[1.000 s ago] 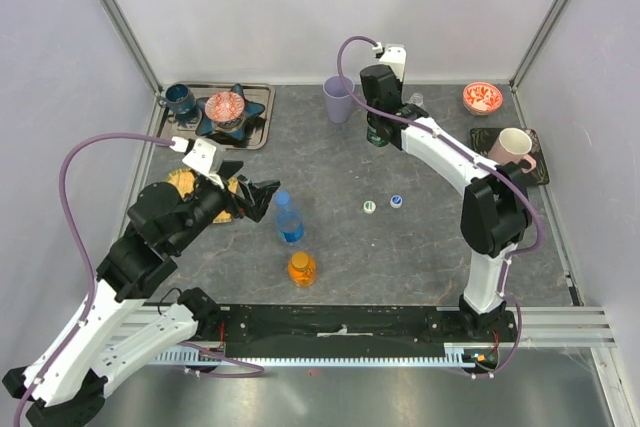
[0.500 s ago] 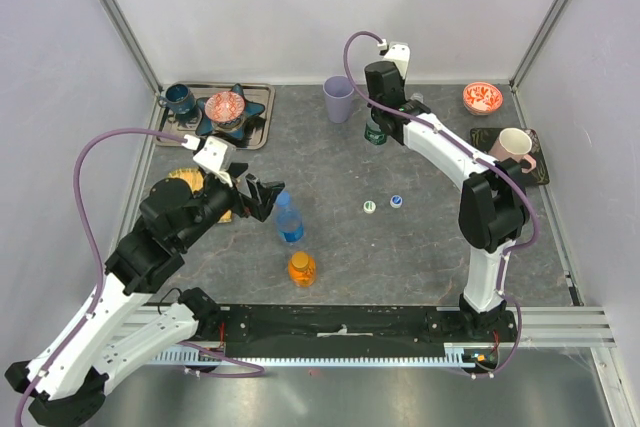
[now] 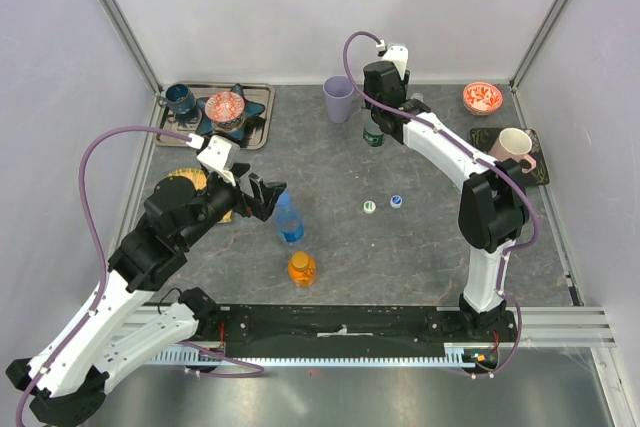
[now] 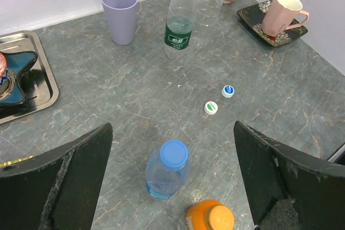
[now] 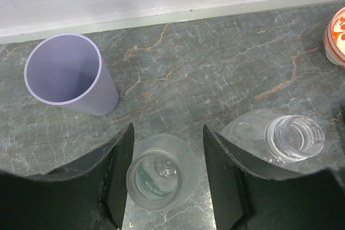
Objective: Unscrew the bottle caps
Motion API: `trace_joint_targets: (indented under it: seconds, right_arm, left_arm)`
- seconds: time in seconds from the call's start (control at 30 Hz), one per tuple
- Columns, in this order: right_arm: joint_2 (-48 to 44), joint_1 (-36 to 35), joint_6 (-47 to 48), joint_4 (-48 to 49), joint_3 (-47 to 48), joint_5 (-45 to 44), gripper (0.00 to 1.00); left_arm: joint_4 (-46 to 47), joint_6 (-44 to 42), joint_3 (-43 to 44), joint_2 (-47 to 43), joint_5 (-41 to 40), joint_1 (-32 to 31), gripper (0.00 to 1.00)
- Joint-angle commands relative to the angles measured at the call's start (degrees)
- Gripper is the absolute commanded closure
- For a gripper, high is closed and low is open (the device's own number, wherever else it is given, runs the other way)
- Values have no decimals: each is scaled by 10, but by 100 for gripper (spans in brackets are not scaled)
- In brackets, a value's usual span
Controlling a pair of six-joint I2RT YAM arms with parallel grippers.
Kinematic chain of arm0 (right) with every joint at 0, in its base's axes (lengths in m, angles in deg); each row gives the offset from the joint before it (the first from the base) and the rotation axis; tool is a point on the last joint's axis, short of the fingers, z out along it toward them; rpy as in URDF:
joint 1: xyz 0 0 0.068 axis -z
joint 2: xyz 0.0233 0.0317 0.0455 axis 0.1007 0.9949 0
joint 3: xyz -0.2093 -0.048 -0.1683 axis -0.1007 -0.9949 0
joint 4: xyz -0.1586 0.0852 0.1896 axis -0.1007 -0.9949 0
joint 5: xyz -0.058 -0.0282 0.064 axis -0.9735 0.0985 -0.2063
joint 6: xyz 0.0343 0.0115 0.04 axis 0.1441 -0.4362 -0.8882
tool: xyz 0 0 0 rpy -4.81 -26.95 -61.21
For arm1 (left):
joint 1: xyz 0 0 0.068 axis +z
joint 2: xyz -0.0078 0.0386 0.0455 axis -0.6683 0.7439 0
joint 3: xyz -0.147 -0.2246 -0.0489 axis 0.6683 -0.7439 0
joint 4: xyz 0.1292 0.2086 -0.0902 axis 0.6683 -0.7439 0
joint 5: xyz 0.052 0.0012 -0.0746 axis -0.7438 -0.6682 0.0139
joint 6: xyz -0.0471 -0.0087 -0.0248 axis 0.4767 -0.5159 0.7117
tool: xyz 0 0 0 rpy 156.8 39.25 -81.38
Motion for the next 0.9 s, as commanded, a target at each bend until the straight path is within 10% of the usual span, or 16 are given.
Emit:
trace_joint_targets:
  seconds: [0.0, 0.43, 0.87]
  right_arm:
    - [-5, 0, -7, -2, 29, 4, 39]
    - [-10, -1, -6, -3, 24, 14, 52]
    - [-47, -1, -16, -9, 27, 21, 17]
  left_arm:
    - [28, -12, -1, 0, 10, -1, 0]
    - [28, -8, -3, 2, 19, -1, 0]
    - [28, -10, -1, 3, 21, -1, 0]
